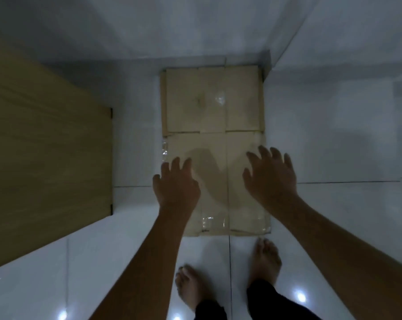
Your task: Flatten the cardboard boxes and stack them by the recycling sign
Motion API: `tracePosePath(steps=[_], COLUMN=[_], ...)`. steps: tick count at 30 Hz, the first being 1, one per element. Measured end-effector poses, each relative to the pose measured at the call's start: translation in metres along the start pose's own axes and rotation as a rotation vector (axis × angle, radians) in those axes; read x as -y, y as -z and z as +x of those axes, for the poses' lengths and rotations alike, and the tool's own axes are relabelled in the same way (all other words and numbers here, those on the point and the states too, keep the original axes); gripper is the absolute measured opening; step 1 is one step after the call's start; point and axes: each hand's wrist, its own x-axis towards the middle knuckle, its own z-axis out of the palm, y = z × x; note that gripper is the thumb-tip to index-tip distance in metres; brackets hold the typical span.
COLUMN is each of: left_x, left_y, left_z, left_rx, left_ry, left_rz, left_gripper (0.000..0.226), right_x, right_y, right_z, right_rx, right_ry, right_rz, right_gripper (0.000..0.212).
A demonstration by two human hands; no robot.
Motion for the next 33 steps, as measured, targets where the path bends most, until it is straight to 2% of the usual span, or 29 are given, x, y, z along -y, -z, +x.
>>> tracePosePath(steps=[9,13,17,20,24,33], left_x=[0.047,0.079,0.122,0.174,0.287,0.536], left_y=[0.225,0.294,0.347,0.366,0.374,0.372], left_z=[-0.248,-0.353,-0.434,-0.473,-0.522,-0.613], left_rx=[-0.034,-0.099,-0.234,-0.307,-0.404,-0.456], left_ry=[0.097,0.173,0.25,0.276,0.345,0.624], left_rz=[-0.118,-0.174,-0.249,-0.28,-0.275,-0.322], left_gripper=[0.054,0.052,0.045,0.043,0.053,0.048], right_x=[0.073,0.109,0.167,0.234,0.351,0.585], right_y=[0.219,0.287,0.337,0.36,0.37,0.368], right_z=[-0.242,-0.329,-0.394,-0.427,-0.478,-0.574], right_rx=[-0.017,-0.065,-0.189,-0.224,-0.24,-0.26], right_ry=[0.146,0.248,0.393,0.493,0.669,0.861], right_rz=[0.031,0.044,0.064,0.049,-0.002,-0.118], right_gripper=[0.045,0.045,0.042,0.038,0.044,0.041])
